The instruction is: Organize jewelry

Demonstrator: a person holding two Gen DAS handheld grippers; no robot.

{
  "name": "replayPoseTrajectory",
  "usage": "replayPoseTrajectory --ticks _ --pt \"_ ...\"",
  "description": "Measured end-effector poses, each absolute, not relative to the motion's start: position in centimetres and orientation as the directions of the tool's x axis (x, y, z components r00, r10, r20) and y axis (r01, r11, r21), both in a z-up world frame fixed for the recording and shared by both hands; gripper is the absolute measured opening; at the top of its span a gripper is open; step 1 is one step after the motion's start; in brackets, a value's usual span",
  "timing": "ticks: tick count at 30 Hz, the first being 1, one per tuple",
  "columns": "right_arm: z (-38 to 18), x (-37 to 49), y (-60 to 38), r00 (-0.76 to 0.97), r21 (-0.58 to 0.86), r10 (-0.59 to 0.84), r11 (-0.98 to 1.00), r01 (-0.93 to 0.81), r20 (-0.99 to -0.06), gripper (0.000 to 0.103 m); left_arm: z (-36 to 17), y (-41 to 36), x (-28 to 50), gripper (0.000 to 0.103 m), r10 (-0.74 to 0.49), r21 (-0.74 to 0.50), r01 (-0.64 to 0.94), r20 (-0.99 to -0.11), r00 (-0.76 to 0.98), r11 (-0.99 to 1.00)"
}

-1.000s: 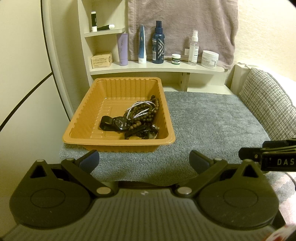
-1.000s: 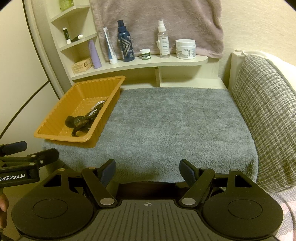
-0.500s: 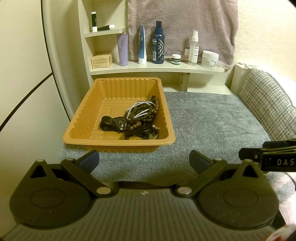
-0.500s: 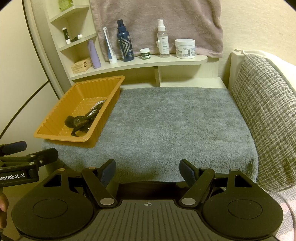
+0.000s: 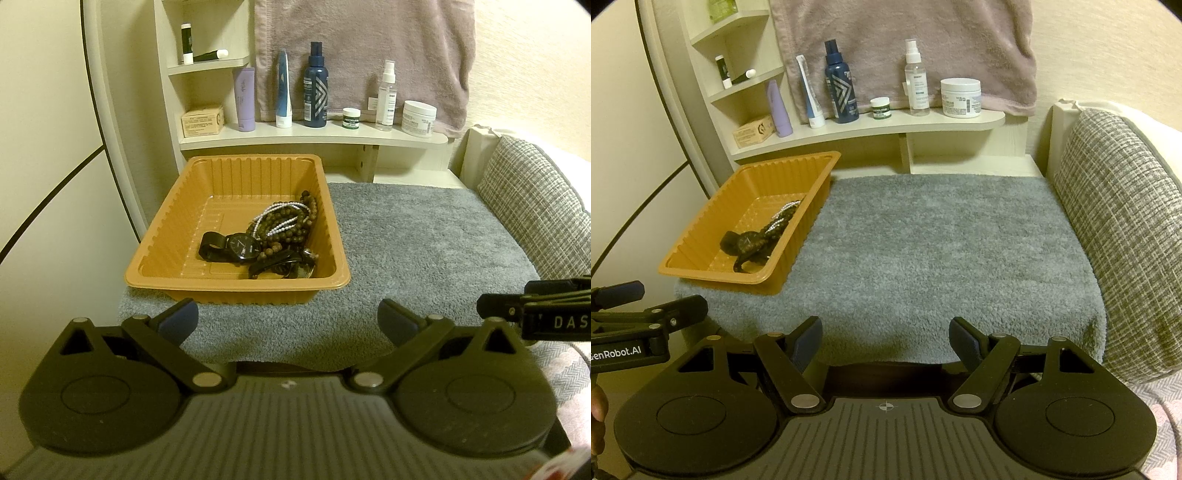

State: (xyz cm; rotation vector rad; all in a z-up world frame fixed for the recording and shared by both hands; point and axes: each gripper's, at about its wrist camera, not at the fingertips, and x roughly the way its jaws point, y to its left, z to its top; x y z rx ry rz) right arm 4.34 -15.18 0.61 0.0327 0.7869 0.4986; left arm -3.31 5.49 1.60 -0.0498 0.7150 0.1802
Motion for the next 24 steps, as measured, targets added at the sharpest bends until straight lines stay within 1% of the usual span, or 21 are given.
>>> replayPoseTrajectory --ticks 18,24 --pt "0.61 4.38 -15.02 0.596 0.21 0.441 0.884 -0.417 -0.671 0.075 1.62 5.51 -3.23 0.103 0.146 0.018 -0.179 -0.656 0.741 0.984" --pt "0.64 4.53 -15.06 0.594 0.211 0.444 0.882 -0.421 -0.671 0.075 1.85 5.48 -3.18 0.103 0.143 0.011 -0.177 -0.642 0.753 0.984"
